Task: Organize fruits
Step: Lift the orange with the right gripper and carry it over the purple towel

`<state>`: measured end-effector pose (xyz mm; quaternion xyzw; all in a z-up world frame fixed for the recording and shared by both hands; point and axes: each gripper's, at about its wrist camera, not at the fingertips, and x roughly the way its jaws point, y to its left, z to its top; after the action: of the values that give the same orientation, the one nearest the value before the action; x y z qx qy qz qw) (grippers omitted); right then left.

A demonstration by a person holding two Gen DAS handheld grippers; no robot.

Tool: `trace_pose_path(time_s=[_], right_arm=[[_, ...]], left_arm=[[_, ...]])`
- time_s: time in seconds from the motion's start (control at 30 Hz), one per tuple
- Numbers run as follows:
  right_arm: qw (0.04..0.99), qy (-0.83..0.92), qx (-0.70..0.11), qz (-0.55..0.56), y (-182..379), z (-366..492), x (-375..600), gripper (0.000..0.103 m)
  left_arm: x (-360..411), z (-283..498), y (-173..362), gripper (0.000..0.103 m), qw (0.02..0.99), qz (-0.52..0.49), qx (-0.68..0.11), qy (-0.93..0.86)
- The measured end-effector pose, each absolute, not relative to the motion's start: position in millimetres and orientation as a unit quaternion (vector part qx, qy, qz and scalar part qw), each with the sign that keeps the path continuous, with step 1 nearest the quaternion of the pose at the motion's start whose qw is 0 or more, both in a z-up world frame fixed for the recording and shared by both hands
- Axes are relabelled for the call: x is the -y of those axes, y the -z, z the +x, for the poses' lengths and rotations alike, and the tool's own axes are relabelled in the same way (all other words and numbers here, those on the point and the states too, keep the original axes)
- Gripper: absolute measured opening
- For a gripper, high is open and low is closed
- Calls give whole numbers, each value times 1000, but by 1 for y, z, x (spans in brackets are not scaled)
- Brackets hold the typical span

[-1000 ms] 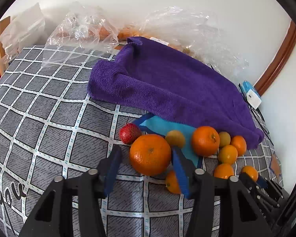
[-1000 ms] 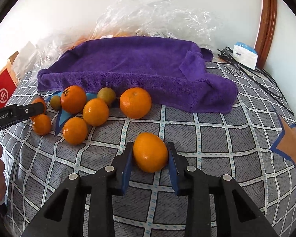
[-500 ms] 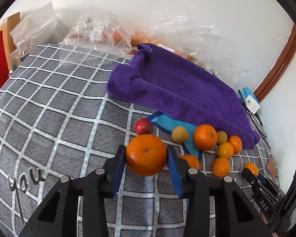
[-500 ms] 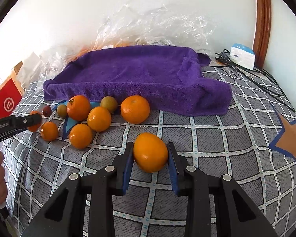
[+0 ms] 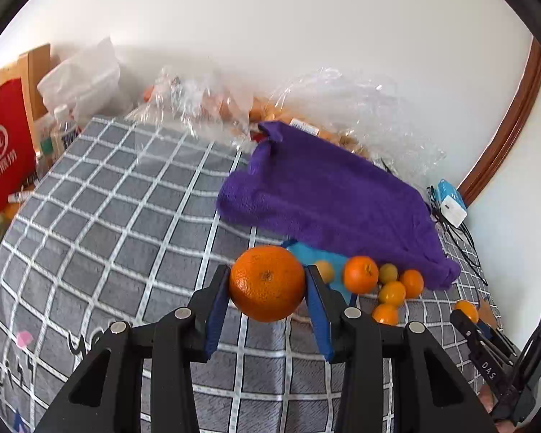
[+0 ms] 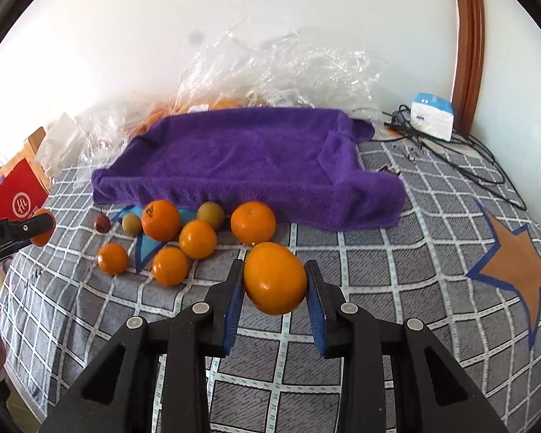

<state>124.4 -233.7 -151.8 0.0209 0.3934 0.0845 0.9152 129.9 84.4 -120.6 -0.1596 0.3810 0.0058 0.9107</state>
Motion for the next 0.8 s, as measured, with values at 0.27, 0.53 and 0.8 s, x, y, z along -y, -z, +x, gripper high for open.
trace_pose_path(time_s=[0.27, 0.53, 0.8], right_arm=[[926, -61, -373, 27, 116, 148, 244, 33], [932, -57, -357, 33, 95, 188, 246, 33], [928, -52, -367, 33, 104, 233, 242, 33]], left_arm=[[-78, 159, 86, 39, 923, -145, -357, 2], [-67, 195, 62, 39, 933, -125, -338, 4], [-57, 238, 69, 39, 928, -123, -350, 22]])
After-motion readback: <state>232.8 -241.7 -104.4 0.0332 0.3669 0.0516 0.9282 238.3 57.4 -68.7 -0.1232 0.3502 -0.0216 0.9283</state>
